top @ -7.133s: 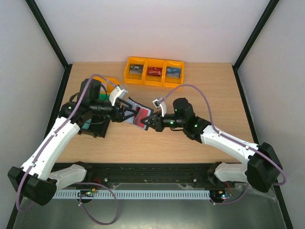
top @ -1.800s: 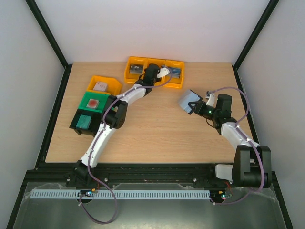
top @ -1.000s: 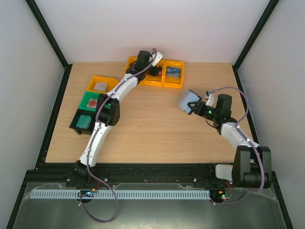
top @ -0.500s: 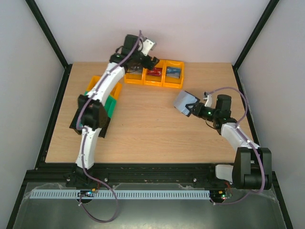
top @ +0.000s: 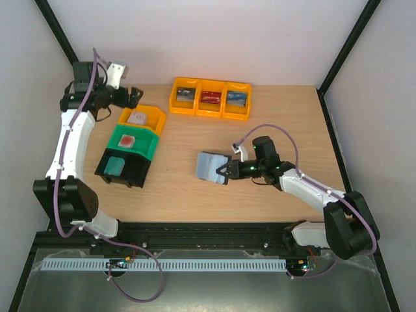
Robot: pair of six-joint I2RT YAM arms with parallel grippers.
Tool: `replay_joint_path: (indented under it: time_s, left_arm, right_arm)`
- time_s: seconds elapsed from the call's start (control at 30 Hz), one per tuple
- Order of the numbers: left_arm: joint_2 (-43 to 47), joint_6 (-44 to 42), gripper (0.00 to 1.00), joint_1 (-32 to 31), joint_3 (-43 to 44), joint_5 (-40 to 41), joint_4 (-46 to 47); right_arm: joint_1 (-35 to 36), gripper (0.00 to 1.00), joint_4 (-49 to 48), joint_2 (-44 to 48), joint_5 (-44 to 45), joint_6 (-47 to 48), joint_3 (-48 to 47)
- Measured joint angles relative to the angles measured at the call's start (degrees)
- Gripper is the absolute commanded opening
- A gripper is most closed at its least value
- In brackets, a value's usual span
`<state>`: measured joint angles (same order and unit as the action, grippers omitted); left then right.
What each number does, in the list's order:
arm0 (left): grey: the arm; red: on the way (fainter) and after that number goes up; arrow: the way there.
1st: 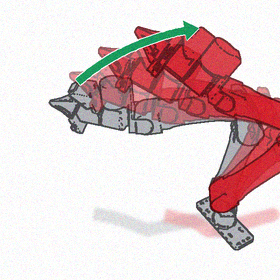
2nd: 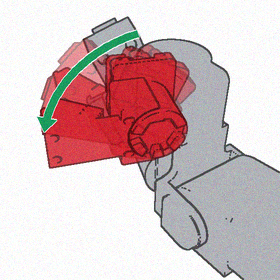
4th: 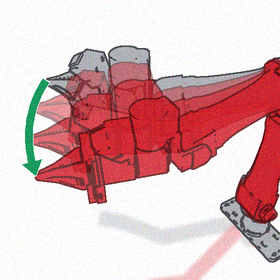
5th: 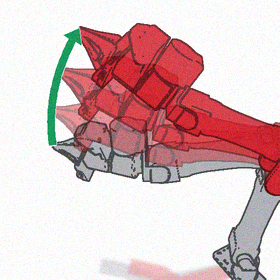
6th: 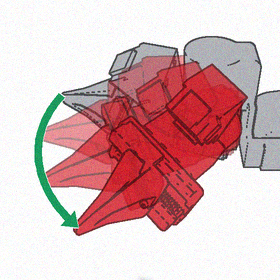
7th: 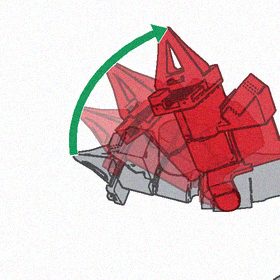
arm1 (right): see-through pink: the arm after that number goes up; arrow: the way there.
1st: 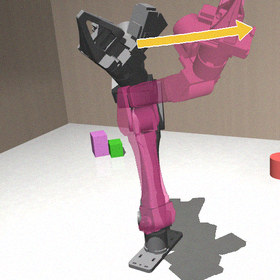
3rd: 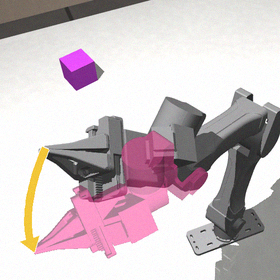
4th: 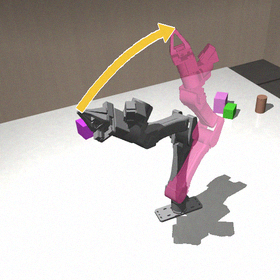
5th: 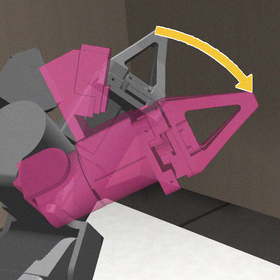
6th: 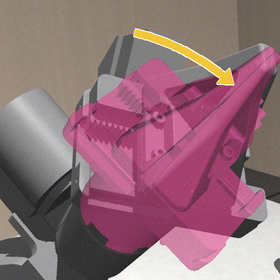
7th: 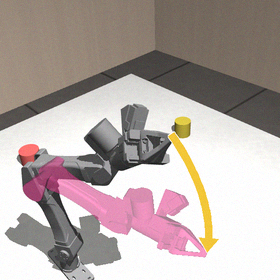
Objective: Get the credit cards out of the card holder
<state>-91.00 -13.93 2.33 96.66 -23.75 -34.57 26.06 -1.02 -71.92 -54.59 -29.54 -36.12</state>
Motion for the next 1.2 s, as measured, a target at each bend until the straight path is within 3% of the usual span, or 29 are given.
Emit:
replay_joint_path:
  time_s: [0.03, 0.07, 0.1, 0.13, 0.27, 0.4, 0.57, 0.93, 1.2]
  left_arm:
    - [1.53, -0.13, 1.0, 0.68, -2.6, -0.15, -0.09]
    - [3.26, -0.5, 0.99, 1.18, -5.38, -0.35, -0.44]
    - [4.22, -0.81, 0.99, 1.36, -6.73, -0.5, -0.79]
    - [5.11, -1.2, 0.99, 1.68, -7.72, -0.66, -1.14]
    - [7.3, -2.95, 1.0, 2.71, -7.96, -0.92, -2.05]
    - [9.18, -3.98, 0.99, 4.2, -8.44, -0.9, -2.49]
    - [12.74, -4.28, 0.99, 5.09, -13.46, -0.55, -2.69]
    - [19.63, -3.08, 1.0, 5.09, -30.64, 2.86, 1.81]
    - [24.41, 2.01, 1.0, 5.11, -47.1, 6.36, 18.53]
  right_arm:
    - [0.81, 0.49, 0.66, -0.92, -0.02, 0.55, -0.07]
    - [1.22, 0.74, 1.99, -1.77, 0.48, 1.14, -0.22]
    - [1.42, 0.9, 3.87, -2.6, 1.84, 1.66, -0.48]
    - [1.44, 1.0, 5.62, -3.04, 3.56, 2.16, -0.76]
    - [1.09, 0.99, 13.09, -1.07, 19.52, 2.86, -3.04]
    - [0.42, 0.99, 17.44, 7.26, 36.74, 2.36, -5.9]
    - [-0.17, 0.99, 17.55, 17.73, 48.54, 2.82, -8.61]
    - [-2.75, 0.99, 13.51, 22.77, 59.1, 4.66, -9.03]
    - [-10.84, 0.99, 4.81, 21.92, 59.12, 4.76, -5.31]
